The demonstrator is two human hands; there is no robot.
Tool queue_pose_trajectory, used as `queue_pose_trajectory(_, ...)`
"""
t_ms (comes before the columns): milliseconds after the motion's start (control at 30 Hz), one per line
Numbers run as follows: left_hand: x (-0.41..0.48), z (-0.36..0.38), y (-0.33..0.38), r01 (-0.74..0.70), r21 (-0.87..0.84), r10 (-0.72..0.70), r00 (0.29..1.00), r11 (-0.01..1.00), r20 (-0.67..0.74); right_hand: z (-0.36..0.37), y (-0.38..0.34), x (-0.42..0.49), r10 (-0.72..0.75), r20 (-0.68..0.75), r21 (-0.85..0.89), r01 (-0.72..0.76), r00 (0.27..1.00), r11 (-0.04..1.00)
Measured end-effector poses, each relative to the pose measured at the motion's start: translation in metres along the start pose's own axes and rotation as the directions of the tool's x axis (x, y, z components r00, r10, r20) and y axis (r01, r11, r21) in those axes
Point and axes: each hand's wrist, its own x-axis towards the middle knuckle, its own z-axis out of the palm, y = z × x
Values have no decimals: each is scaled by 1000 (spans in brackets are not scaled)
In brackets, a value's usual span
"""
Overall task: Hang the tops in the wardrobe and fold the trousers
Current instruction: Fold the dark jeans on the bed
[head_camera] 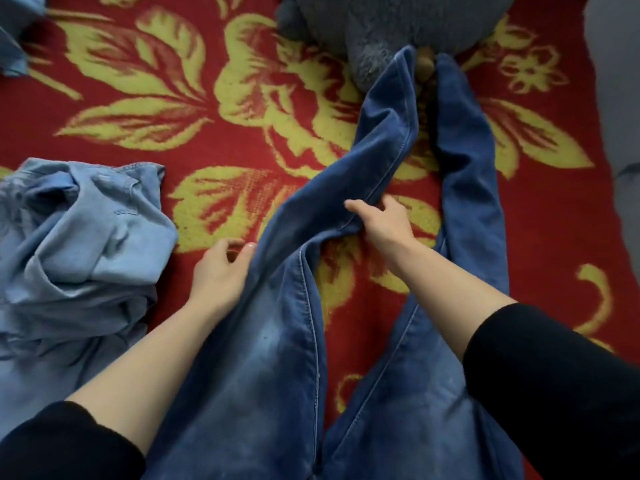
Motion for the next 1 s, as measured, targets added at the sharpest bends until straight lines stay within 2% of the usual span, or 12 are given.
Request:
queue_pose_trajectory(100,4,1,12,64,-40,-50,955,997,293,6,-29,18,55,-39,229,-44,998,973)
queue_pose_trajectory(167,7,-4,22,79,-173,-8,925,982,379,7,-57,27,45,-59,341,-23,997,940)
queue_pose_trajectory(200,9,-11,27,38,-262,50,946,964,322,5,-72,30,3,-46,401,16,999,916)
queue_pose_trajectory(267,18,-25,33,-99,-407,122,992,908,32,-3,-98,41,-121,21,526,92,992,846)
queue_pose_trajectory(333,29,-38,33,-206,-454,100,964,867,-247,-8,-108,50,-182,102,591,88,978,802)
queue_pose_trajectory(400,38,-38,28,-231,-322,98,920,918,-380,-4,-97,58,-149,104,522,74,983,850)
queue_pose_trajectory(467,41,-26,19,-222,-33,193,904,975,-382,5,-72,51,-3,21,236,-2,1000,972)
queue_pose_trajectory(533,37,-7,12,-276,276,343,909,921,-236,9,-50,51,170,28,110,-172,985,979)
queue_pose_trajectory(633,33,18,6,-412,498,424,901,763,95,7,-52,75,205,-75,310,-172,976,935)
queue_pose_trajectory(733,45,35,-10,-400,564,365,913,722,181,0,-71,105,87,-256,221,-30,963,975)
queue_pose_trajectory(833,53,43,-17,-383,589,360,919,712,162,3,-87,126,-91,-212,-45,84,973,995)
queue_pose_trajectory(1000,53,43,-21,-392,541,380,914,744,140,22,-136,137,-251,-222,-107,232,942,967)
